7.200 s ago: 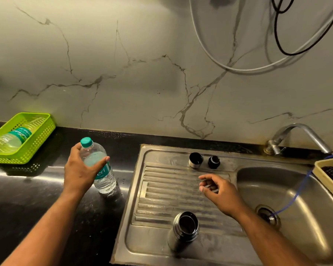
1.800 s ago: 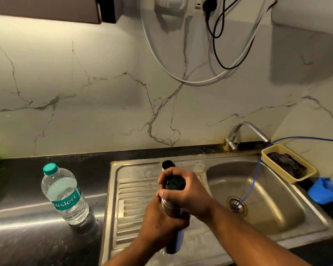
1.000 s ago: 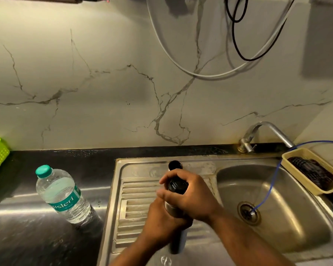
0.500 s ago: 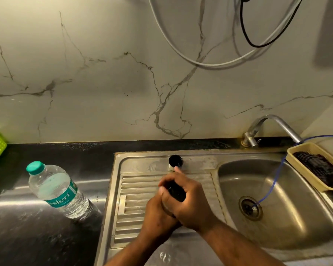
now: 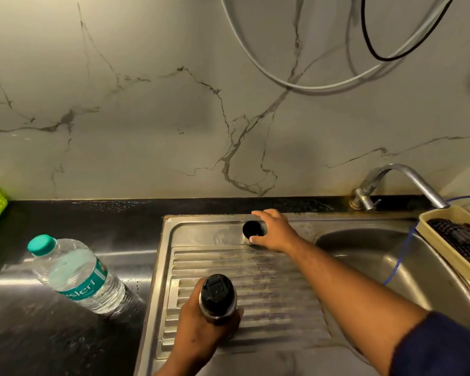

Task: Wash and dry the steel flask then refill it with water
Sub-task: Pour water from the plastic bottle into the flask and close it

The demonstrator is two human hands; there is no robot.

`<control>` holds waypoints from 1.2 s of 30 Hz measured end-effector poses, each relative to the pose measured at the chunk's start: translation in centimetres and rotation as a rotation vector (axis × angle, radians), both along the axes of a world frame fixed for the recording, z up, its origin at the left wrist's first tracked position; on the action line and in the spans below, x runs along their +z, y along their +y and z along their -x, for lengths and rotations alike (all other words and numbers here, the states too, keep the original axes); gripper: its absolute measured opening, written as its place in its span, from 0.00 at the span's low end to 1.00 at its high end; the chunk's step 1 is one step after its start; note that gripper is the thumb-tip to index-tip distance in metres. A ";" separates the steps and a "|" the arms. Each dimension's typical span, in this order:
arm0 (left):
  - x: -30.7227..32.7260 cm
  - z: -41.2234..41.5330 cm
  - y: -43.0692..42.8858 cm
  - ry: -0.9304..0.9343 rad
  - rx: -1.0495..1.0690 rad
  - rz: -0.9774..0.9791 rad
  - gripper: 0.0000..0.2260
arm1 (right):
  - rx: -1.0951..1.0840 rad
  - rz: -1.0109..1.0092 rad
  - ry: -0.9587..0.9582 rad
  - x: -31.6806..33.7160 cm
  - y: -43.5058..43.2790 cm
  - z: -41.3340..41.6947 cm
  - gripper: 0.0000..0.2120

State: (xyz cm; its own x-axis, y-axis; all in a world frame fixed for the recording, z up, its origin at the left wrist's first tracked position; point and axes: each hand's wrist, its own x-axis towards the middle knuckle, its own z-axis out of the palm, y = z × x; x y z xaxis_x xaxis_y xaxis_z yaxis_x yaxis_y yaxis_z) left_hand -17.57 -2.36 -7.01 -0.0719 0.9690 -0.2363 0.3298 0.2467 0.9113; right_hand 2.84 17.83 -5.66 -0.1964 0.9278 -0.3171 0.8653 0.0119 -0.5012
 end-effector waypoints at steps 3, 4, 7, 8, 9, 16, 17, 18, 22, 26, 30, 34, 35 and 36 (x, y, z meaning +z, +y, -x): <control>0.8 0.0 0.4 0.015 0.056 -0.030 0.24 | 0.137 0.068 -0.167 -1.2 1.9 1.3 0.42; 1.1 -0.1 0.5 0.028 0.053 -0.046 0.24 | 0.171 0.076 -0.197 -1.5 2.3 1.7 0.41; 1.4 -0.1 1.0 0.040 0.065 -0.083 0.22 | 0.143 0.085 -0.187 -2.2 2.6 1.9 0.35; 1.3 -0.1 1.2 0.040 0.061 -0.091 0.22 | 0.125 0.082 -0.176 -2.1 2.4 1.8 0.33; 1.3 -0.1 1.4 0.041 0.053 -0.099 0.23 | 0.110 0.074 -0.163 -1.9 2.3 1.7 0.31; 0.8 0.0 2.0 0.082 0.002 -0.136 0.27 | -0.321 0.118 0.319 3.5 -2.2 0.4 0.24; 0.9 0.0 2.0 0.076 -0.007 -0.139 0.27 | -0.394 0.175 0.455 4.8 -3.2 0.4 0.21; 0.8 0.0 2.0 0.071 -0.014 -0.142 0.27 | -0.452 0.247 0.624 5.9 -4.3 0.4 0.19; 1.2 0.2 1.9 0.039 -0.039 -0.150 0.30 | -0.507 0.452 1.045 9.4 -9.0 0.3 0.25; 2.0 1.1 2.2 -0.055 -0.134 -0.150 0.37 | -0.344 0.341 1.133 11.8 -12.4 1.7 0.31; 3.0 1.5 2.4 -0.047 -0.182 -0.195 0.39 | -0.030 0.100 0.842 14.1 -14.4 3.1 0.41; 3.2 1.5 2.2 -0.035 -0.161 -0.217 0.36 | 0.198 -0.057 0.527 15.3 -15.0 4.7 0.37; 3.1 1.4 2.2 -0.024 -0.160 -0.217 0.33 | 0.216 -0.075 0.474 15.3 -15.0 5.0 0.35; 3.1 1.4 2.1 -0.011 -0.161 -0.216 0.30 | 0.224 -0.090 0.426 15.2 -15.1 5.2 0.33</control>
